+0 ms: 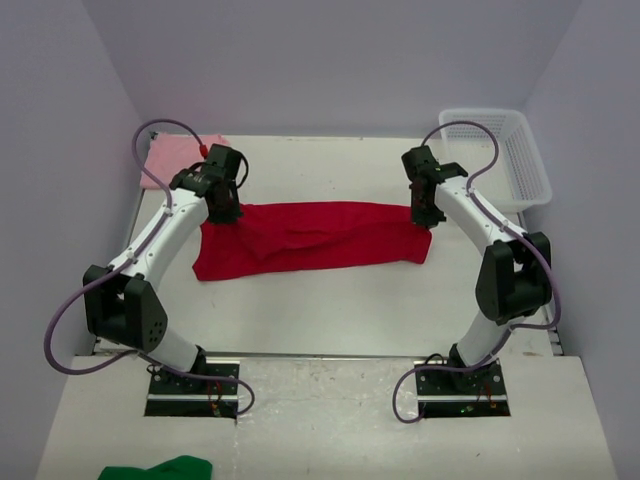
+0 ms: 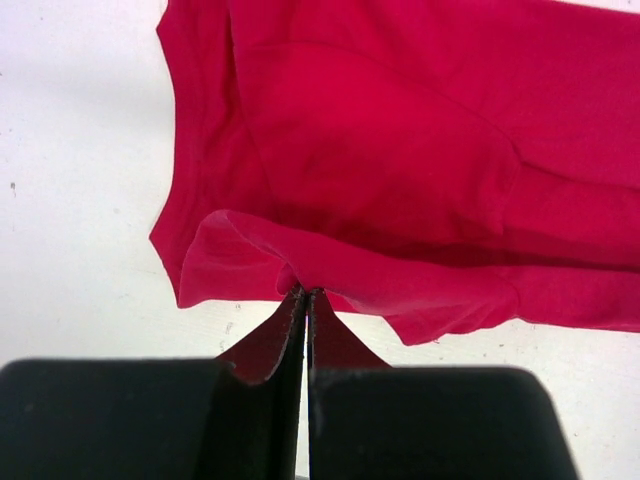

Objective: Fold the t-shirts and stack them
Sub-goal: Fold the other side of the tshirt into a rectangle

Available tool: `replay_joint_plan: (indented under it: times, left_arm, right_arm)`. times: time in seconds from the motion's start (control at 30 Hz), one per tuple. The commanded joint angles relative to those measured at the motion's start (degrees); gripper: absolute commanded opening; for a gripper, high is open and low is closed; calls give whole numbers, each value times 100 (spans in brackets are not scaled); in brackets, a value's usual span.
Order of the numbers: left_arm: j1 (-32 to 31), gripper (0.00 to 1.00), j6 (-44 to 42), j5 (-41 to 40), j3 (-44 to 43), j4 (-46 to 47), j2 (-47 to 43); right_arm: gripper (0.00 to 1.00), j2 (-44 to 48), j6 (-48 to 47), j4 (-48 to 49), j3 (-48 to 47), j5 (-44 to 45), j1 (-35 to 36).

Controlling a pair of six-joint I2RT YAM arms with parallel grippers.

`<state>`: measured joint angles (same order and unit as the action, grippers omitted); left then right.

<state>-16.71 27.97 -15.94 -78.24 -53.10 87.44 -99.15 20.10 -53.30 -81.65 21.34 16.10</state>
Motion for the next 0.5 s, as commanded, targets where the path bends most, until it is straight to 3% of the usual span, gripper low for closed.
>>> replay_joint_plan:
  times: [0.0, 0.47]
  left_arm:
    - [106, 0, -248, 83, -315, 195, 63]
    - [247, 0, -327, 109, -324, 362, 484]
  right_arm:
    - [0, -34, -138, 65, -299, -86, -28]
    - [0, -437, -296, -49, -598, -236, -28]
